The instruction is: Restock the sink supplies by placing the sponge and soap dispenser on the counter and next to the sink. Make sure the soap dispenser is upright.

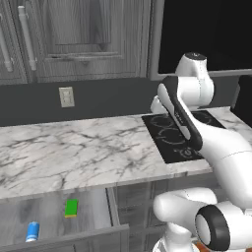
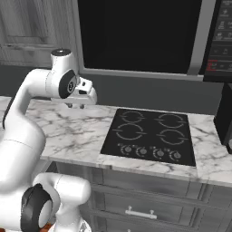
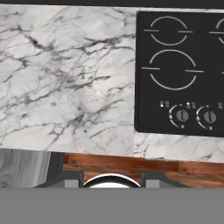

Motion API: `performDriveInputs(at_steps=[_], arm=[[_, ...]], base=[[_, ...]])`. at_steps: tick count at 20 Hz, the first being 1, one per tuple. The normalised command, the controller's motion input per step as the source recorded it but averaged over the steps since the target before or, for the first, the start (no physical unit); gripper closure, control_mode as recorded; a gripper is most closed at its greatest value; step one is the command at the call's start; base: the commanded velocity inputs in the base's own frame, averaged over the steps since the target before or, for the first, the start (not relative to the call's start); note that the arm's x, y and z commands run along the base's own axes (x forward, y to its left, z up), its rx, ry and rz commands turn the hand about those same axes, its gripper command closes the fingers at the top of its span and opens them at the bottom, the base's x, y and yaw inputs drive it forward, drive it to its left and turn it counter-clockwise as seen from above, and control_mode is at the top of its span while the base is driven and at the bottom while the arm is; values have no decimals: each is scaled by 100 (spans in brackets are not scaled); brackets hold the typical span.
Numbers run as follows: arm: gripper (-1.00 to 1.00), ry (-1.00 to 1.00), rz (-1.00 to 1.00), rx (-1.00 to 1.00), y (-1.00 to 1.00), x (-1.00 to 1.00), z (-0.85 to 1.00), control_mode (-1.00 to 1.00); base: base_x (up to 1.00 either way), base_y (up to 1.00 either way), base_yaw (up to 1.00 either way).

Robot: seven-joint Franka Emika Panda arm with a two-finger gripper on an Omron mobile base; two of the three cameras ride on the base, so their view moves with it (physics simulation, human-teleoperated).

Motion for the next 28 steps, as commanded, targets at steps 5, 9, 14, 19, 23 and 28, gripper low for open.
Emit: performDriveInputs(at_steps=[5,9,14,19,23,28], arm=[[-100,-4,0,0,22,-60,-8,-100],[-100,-6,0,-12,96,-77,-50,-100],[-100,0,-1,-25,100,-28,-74,-100],[-100,2,0,-13,100,-4,-67,-100],[-100,1,7,0,77,-23,-47,-100],[-100,15,7,2,75,-3,-21,-100]], base=[[0,0,0],[0,0,0],[0,0,0],[0,0,0],[0,0,0],[0,0,0]])
